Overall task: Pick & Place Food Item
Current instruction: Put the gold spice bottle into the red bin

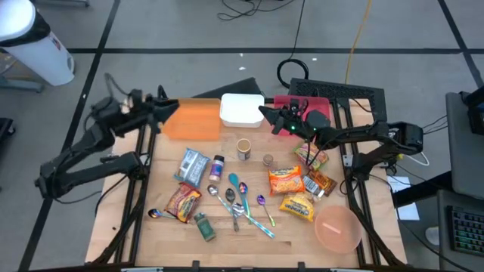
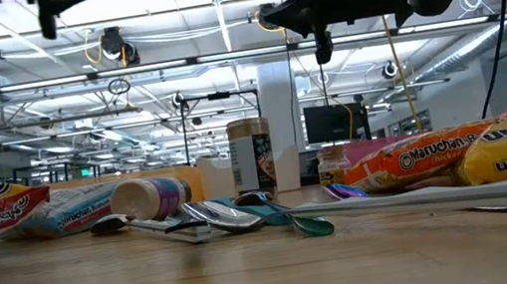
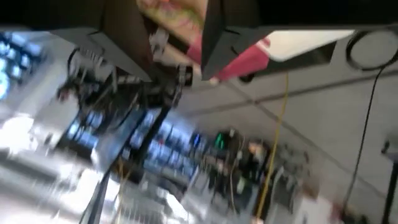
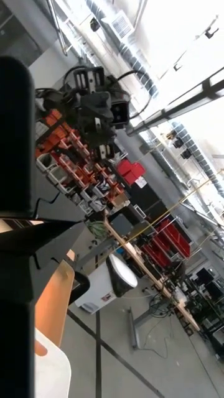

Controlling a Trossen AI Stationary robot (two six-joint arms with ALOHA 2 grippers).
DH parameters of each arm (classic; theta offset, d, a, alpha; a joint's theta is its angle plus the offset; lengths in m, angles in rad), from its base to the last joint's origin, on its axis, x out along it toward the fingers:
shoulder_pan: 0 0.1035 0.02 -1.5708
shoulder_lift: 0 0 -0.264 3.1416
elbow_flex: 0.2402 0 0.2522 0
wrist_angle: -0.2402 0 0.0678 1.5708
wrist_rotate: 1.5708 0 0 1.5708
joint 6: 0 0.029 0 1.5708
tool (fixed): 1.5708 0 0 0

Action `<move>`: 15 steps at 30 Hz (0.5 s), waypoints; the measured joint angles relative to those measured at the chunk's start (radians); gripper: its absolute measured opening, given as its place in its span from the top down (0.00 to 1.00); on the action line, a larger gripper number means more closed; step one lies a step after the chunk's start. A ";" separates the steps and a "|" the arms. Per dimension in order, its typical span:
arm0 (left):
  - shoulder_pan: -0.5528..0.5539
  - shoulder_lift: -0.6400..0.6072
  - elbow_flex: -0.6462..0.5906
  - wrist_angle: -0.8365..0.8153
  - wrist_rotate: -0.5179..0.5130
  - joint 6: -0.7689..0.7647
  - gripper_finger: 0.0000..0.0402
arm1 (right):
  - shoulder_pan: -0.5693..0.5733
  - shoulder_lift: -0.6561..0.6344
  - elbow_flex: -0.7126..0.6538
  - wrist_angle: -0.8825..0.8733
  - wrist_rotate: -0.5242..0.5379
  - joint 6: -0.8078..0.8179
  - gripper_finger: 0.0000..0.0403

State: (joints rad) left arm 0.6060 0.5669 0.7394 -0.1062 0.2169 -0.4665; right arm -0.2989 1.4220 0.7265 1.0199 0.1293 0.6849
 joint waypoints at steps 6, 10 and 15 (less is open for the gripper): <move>0.000 0.157 0.081 -0.109 0.039 0.048 0.46 | 0.000 0.000 0.000 0.000 -0.038 0.010 0.98; 0.000 0.228 0.093 -0.117 0.053 0.043 0.37 | 0.000 0.000 0.000 0.000 -0.152 0.020 0.90; 0.000 0.289 0.093 -0.063 0.036 0.007 0.32 | 0.007 0.000 0.000 0.000 -0.207 0.092 0.69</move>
State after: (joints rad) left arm 0.6060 0.8556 0.8322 -0.1688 0.2534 -0.4599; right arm -0.2922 1.4220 0.7265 1.0203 -0.0774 0.7767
